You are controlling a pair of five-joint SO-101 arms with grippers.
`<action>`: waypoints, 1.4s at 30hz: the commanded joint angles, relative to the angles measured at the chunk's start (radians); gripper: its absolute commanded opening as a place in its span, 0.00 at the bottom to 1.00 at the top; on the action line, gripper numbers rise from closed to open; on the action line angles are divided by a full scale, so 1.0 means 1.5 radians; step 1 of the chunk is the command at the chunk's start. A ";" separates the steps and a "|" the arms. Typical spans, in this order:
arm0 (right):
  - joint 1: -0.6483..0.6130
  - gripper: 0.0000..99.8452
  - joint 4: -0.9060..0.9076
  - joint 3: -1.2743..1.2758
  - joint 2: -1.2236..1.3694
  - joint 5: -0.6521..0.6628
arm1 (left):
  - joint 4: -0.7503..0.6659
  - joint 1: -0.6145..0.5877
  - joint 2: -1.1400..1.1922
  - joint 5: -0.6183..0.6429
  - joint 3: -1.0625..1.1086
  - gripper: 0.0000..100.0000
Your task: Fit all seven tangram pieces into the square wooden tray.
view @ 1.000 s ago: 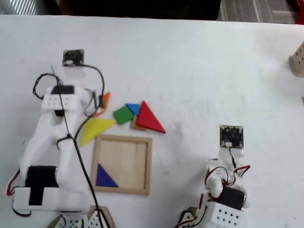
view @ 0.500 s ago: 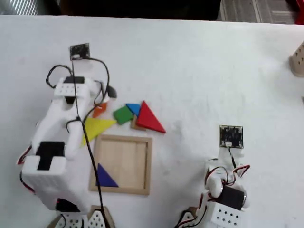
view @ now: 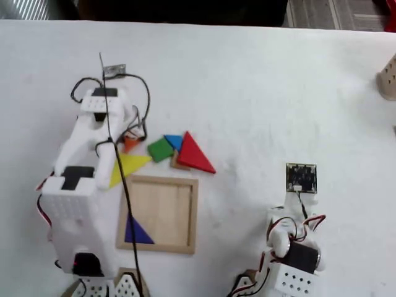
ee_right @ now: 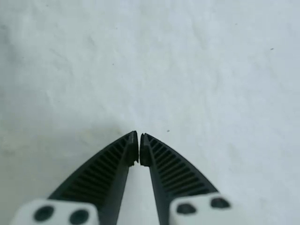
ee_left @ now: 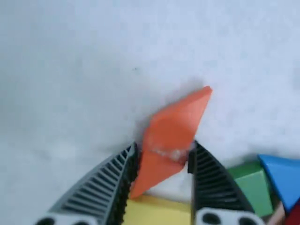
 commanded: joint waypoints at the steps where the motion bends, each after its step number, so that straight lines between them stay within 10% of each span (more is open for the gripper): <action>1: 0.007 0.02 -0.010 -0.004 -0.003 0.007 | 0.043 0.002 0.023 -0.033 -0.060 0.06; 21: 0.005 0.02 -0.010 -0.004 -0.003 0.007 | 0.096 0.069 -0.145 -0.355 0.035 0.02; 42: 0.004 0.02 -0.010 -0.003 -0.003 0.007 | -0.034 0.236 -0.587 -0.695 0.613 0.02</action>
